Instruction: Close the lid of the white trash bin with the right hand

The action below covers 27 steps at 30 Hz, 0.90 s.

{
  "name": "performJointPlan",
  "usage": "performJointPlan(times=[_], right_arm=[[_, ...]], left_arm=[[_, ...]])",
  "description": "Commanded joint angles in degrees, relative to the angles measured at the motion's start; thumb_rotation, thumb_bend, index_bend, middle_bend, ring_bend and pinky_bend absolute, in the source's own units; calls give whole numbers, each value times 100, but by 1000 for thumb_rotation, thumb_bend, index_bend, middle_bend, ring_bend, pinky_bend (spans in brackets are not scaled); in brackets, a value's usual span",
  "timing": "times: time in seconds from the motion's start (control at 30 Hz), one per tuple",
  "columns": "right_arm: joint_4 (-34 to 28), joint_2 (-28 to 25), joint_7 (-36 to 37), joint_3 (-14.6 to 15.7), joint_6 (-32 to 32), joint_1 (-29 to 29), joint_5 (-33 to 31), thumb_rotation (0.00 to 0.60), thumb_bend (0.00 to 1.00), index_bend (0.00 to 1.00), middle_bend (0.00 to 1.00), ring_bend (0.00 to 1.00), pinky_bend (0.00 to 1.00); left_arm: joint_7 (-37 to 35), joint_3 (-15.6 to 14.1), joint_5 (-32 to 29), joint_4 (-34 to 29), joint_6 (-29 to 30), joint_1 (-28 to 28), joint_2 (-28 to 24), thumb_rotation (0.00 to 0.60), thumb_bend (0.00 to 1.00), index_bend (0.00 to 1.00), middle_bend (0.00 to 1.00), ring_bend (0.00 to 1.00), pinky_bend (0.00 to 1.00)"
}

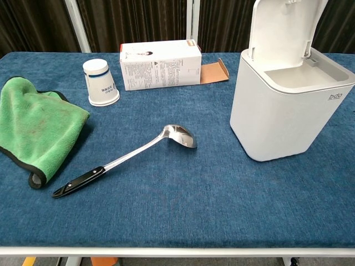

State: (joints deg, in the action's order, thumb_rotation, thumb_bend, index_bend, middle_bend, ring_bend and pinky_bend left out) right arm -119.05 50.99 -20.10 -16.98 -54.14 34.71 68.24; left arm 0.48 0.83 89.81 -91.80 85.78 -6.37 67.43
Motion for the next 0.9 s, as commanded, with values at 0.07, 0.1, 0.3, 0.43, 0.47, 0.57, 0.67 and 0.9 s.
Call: performJointPlan(times=[0.07, 0.1, 0.3, 0.43, 0.47, 0.57, 0.67, 0.9], right_arm=[[-29, 86, -453, -176, 522, 747, -1101, 600, 1000, 0, 0, 0, 0], [-31, 102, -511, -153, 528, 807, -1199, 600, 1000, 0, 0, 0, 0], [-94, 114, -723, 54, 583, 1091, -1761, 600, 1000, 0, 5, 0, 0], [-135, 35, -682, 169, 664, 1196, -1992, 600, 1000, 0, 47, 0, 0], [-149, 3, -656, 202, 684, 1214, -2035, 600, 1000, 0, 64, 0, 0], [-202, -76, -601, 280, 674, 1222, -2029, 600, 1000, 0, 88, 0, 0], [-299, -153, -493, 348, 605, 1151, -1874, 600, 1000, 0, 115, 9, 6], [-564, -351, -202, 608, 374, 758, -1110, 600, 1000, 0, 152, 55, 61]], left_arm=[[-29, 9, -27, 25, -6, 3, -5, 600, 0, 129, 75, 7, 121], [-38, 9, -33, 30, -12, 2, -6, 600, 0, 129, 75, 7, 121], [-103, 24, -9, 80, -6, -16, 8, 600, 0, 136, 85, 7, 121], [-94, 33, -14, 66, 3, -17, -3, 600, 0, 136, 85, 7, 121], [-87, 33, -10, 59, 8, -16, -5, 600, 0, 136, 85, 7, 121], [-53, 31, -2, 45, 5, -21, -4, 600, 0, 136, 85, 7, 121], [-26, 31, 3, 21, 2, -25, -9, 600, 0, 136, 85, 7, 120], [32, 27, -1, -31, -31, -42, -27, 600, 0, 136, 85, 7, 121]])
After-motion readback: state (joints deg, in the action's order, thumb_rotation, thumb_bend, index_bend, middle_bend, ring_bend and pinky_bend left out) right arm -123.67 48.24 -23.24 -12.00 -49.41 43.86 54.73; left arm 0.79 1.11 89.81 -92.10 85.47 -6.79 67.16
